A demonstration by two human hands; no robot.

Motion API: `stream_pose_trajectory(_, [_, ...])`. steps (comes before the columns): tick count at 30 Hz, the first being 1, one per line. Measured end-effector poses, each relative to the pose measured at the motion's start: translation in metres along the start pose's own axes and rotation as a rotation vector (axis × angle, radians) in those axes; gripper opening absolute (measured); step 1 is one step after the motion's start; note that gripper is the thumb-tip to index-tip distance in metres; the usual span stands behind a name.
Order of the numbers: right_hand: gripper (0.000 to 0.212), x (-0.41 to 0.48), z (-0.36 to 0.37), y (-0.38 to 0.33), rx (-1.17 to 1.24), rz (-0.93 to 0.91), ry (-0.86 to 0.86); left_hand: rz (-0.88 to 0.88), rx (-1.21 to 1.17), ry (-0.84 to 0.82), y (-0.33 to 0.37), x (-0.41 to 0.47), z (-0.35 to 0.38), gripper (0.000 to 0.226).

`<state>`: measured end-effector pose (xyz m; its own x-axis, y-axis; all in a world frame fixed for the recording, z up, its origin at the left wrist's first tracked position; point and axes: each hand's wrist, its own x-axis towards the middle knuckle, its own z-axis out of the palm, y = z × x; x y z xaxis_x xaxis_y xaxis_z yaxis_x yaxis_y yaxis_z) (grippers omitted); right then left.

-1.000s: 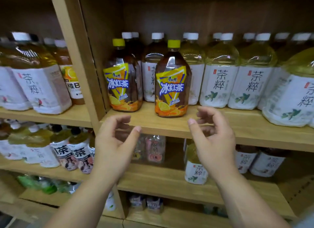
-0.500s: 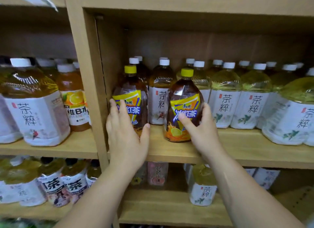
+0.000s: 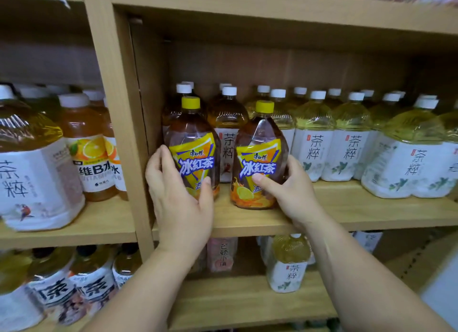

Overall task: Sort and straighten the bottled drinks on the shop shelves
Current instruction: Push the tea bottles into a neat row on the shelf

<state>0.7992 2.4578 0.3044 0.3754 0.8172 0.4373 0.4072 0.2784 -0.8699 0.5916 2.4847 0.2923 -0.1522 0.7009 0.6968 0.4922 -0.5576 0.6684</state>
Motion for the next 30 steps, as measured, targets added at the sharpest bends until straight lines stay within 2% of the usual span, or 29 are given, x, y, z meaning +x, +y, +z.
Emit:
stream_pose_trajectory(4, [0.062,-0.004,0.001,-0.007,0.048,0.045,-0.002,-0.131,-0.052,-0.137,-0.006,0.013,0.001,0.095])
stream_pose_trajectory(7, [0.062,-0.006,0.002,-0.010,0.049,0.047,-0.004,-0.204,-0.134,-0.155,-0.011,0.022,0.003,0.093])
stream_pose_trajectory(13, [0.080,-0.010,0.002,-0.011,-0.024,0.026,0.010,-0.182,-0.185,-0.143,-0.015,0.020,0.001,0.086])
stream_pose_trajectory(16, [0.076,-0.013,0.000,-0.011,-0.010,0.026,-0.001,-0.172,-0.208,-0.169,-0.018,0.020,-0.001,0.091])
stream_pose_trajectory(22, [0.068,-0.035,-0.008,-0.008,0.028,-0.006,-0.027,-0.118,-0.235,-0.263,-0.022,0.019,-0.004,0.087])
stream_pose_trajectory(30, [0.064,-0.075,-0.021,-0.026,0.124,0.034,0.037,-0.192,-0.347,-0.342,-0.022,0.024,-0.003,0.091])
